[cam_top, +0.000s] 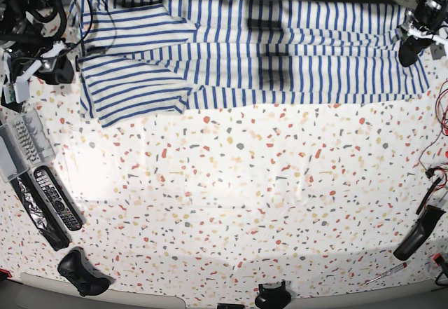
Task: Layout the t-shirt on the table in an organized manner, then fold the t-shirt properly
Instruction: 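Grasp the shirt's side with the left gripper and fold it toward the middle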
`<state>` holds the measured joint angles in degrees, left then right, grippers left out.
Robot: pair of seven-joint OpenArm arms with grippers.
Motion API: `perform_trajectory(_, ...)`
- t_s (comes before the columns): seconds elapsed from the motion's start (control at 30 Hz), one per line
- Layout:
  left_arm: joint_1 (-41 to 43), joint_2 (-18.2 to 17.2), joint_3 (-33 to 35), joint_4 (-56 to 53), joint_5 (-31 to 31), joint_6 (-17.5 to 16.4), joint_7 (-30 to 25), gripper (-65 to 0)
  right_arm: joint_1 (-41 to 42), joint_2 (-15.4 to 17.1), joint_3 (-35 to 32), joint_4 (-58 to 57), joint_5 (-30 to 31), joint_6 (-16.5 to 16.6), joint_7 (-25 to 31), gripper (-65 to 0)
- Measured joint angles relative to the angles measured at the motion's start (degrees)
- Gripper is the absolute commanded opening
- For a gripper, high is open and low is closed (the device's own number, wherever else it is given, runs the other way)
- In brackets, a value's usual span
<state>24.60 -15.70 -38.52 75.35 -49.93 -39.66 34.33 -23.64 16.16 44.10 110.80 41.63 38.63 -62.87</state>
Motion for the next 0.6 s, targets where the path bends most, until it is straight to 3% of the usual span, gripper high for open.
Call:
perform_trajectory(0.23, -0.02, 0.20, -0.68, -0.15, 0.87, 0.17, -4.74, -65.0, -0.02, 0.00, 0.00, 0.00, 0.07, 0.00, 0.00, -47.9)
perform_trajectory(0.5, -0.96, 0.42, -9.20, 3.65, 1.62, 0.22, -3.87, -65.0, -0.02, 0.00, 0.00, 0.00, 5.70, 0.00, 2.14, -47.9)
perform_trajectory(0.6, -0.94, 0.33, -9.86, 7.02, 1.60, 0.42, -0.07, -65.0, 0.00, 0.00, 0.00, 0.00, 5.99, 0.02, 3.28, -47.9)
